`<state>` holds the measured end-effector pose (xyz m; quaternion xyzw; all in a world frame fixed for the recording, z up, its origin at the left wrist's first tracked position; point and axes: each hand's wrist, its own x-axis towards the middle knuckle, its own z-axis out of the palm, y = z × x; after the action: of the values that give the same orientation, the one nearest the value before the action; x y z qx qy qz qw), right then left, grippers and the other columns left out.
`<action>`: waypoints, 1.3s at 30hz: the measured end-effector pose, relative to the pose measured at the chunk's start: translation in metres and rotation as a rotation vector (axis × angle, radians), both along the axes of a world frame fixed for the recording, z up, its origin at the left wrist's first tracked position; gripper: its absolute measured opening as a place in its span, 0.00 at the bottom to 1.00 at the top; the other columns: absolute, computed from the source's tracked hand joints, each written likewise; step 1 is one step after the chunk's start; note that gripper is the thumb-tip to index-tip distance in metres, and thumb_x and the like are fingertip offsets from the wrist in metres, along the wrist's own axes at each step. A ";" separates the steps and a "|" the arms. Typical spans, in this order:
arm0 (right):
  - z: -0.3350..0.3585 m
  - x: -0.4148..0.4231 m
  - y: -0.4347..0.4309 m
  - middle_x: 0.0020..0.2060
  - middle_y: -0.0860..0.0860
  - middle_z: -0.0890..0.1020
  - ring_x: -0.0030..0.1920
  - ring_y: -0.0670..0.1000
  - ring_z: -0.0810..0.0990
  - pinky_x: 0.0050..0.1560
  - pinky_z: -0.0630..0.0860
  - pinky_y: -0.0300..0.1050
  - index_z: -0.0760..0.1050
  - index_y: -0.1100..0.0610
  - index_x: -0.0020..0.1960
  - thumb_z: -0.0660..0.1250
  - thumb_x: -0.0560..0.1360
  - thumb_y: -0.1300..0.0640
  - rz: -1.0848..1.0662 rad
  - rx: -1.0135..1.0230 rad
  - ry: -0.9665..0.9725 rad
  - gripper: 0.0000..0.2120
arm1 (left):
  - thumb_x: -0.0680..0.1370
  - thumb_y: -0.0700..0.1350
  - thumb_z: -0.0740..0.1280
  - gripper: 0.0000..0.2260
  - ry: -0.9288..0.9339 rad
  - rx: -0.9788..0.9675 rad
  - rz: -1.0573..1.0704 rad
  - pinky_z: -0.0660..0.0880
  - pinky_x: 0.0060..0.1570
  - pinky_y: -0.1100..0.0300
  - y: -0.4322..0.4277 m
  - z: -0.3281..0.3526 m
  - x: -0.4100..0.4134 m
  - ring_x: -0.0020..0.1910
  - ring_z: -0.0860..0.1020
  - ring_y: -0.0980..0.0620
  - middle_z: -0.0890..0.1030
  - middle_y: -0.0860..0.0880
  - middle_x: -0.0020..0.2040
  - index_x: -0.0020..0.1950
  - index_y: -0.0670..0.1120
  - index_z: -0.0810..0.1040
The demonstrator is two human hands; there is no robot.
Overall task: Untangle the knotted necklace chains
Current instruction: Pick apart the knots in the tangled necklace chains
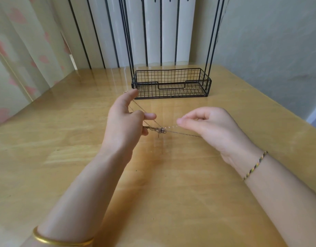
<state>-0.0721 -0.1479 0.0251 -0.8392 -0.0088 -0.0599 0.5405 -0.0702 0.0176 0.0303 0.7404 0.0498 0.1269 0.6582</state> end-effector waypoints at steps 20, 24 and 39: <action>0.000 0.000 0.009 0.34 0.49 0.77 0.28 0.45 0.72 0.26 0.67 0.36 0.75 0.57 0.41 0.63 0.78 0.58 -0.025 0.309 -0.128 0.08 | 0.77 0.38 0.65 0.13 0.202 0.018 -0.255 0.61 0.25 0.62 -0.002 -0.006 0.003 0.34 0.72 0.47 0.80 0.46 0.37 0.59 0.49 0.73; 0.001 -0.002 0.011 0.32 0.47 0.77 0.26 0.43 0.71 0.24 0.66 0.35 0.73 0.58 0.39 0.64 0.78 0.57 0.011 0.338 -0.131 0.09 | 0.78 0.42 0.64 0.04 0.285 0.111 -0.306 0.59 0.21 0.65 -0.004 -0.007 0.003 0.29 0.68 0.48 0.78 0.41 0.39 0.52 0.47 0.71; 0.001 -0.005 0.014 0.26 0.46 0.76 0.23 0.44 0.68 0.23 0.63 0.32 0.72 0.57 0.34 0.64 0.77 0.56 0.014 0.364 -0.183 0.14 | 0.79 0.47 0.60 0.04 0.091 0.553 -0.054 0.68 0.31 0.58 -0.003 -0.014 0.003 0.33 0.74 0.48 0.81 0.44 0.42 0.50 0.47 0.70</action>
<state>-0.0767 -0.1337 0.0260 -0.7187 -0.0530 -0.1328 0.6805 -0.0669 0.0149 0.0165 0.8980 0.0229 0.0844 0.4312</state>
